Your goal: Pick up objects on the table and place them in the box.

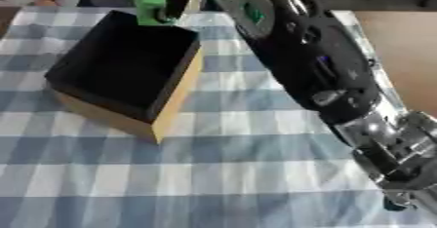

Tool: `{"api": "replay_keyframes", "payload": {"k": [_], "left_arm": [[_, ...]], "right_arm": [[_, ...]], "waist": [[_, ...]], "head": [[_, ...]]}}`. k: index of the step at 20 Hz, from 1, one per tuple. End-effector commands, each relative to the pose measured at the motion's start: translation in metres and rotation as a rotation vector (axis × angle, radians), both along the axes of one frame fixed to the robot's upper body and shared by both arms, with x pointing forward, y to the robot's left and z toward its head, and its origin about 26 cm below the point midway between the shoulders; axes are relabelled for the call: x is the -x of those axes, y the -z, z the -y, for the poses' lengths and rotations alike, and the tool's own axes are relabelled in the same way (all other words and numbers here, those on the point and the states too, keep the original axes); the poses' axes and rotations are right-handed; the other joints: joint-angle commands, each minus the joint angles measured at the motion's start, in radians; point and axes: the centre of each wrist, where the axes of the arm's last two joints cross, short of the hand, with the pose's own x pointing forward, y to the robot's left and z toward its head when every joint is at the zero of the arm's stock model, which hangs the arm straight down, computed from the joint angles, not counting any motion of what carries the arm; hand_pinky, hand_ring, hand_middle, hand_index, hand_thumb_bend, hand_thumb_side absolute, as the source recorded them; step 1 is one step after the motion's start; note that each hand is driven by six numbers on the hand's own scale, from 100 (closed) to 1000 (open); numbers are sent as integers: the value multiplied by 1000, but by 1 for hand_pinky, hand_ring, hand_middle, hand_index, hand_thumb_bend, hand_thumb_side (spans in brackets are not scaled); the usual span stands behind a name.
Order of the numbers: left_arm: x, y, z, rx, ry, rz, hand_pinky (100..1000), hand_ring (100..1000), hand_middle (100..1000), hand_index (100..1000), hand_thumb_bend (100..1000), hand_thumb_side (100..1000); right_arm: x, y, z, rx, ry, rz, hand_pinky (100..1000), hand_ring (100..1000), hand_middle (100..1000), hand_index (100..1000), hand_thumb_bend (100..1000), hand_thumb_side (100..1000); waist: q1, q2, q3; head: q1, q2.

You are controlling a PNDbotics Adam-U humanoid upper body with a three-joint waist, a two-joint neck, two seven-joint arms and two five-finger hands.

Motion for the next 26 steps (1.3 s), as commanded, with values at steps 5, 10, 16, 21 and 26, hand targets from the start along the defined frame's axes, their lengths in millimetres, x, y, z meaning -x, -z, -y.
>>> {"api": "replay_keyframes", "payload": {"k": [5, 10, 16, 21, 26], "left_arm": [[2, -8, 1, -10, 11, 26, 634, 702, 582, 736, 216, 408], [2, -8, 2, -9, 14, 26, 634, 702, 582, 736, 215, 408], [2, -8, 1, -8, 13, 26, 634, 702, 581, 736, 214, 407], [2, -8, 2, -8, 14, 26, 634, 702, 581, 736, 214, 407], [2, -8, 1, -8, 13, 26, 635, 702, 581, 736, 213, 406]], "right_arm": [[-5, 5, -10, 10, -23, -33, 842, 820, 640, 707, 100, 100], [-6, 12, -16, 31, -43, -59, 862, 857, 740, 810, 100, 100], [-7, 13, -17, 96, -60, -60, 913, 934, 858, 930, 100, 100], [-7, 12, -18, 173, -66, -26, 953, 988, 926, 1000, 262, 300], [-8, 12, -17, 240, -63, -1, 963, 997, 922, 1000, 311, 368]], "waist": [[5, -13, 8], [6, -11, 8], [7, -13, 9], [7, -13, 9], [8, -15, 8]], "head": [[-13, -3], [-9, -2], [-8, -4], [-7, -4], [-7, -2]]}}
